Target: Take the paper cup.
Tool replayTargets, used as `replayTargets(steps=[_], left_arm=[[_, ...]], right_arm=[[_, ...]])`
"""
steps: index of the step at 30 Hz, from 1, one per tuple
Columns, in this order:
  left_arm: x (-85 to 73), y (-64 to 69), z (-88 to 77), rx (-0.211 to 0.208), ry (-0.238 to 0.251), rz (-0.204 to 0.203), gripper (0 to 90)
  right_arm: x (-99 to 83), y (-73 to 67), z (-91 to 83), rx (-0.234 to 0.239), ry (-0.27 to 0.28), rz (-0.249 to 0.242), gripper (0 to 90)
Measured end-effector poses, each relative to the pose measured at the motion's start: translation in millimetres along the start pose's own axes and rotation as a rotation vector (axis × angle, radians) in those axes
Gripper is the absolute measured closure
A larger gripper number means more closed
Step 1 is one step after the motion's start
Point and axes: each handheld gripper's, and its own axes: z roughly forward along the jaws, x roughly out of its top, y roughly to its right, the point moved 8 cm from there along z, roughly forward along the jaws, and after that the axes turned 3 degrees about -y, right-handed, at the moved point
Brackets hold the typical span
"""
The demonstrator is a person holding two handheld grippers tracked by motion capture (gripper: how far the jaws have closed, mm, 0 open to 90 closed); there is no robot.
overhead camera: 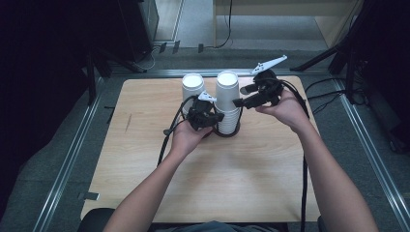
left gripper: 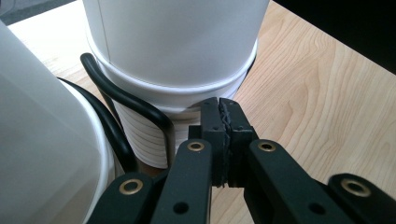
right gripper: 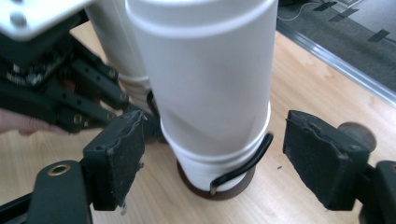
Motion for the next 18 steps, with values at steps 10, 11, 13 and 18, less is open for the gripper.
replayTargets(steps=[10, 11, 13, 18], left_arm=[[-0.2, -0.5, -0.3, 0.002, 0.003, -0.014, 89.1], [-0.2, -0.6, -0.4, 0.002, 0.002, -0.014, 89.0], [-0.1, -0.6, -0.3, 0.004, 0.003, -0.012, 88.8], [0.0, -0.3, 0.1, 0.003, 0.002, -0.019, 88.8]], right_arm=[[26.5, -7.3, 7.0, -0.01, -0.001, -0.034, 17.1], [32.0, -8.3, 8.8, -0.003, 0.004, -0.028, 16.3], [33.9, -8.6, 9.5, -0.005, 0.004, -0.024, 16.3], [46.2, -9.1, 19.5, -0.033, -0.005, -0.022, 14.5]])
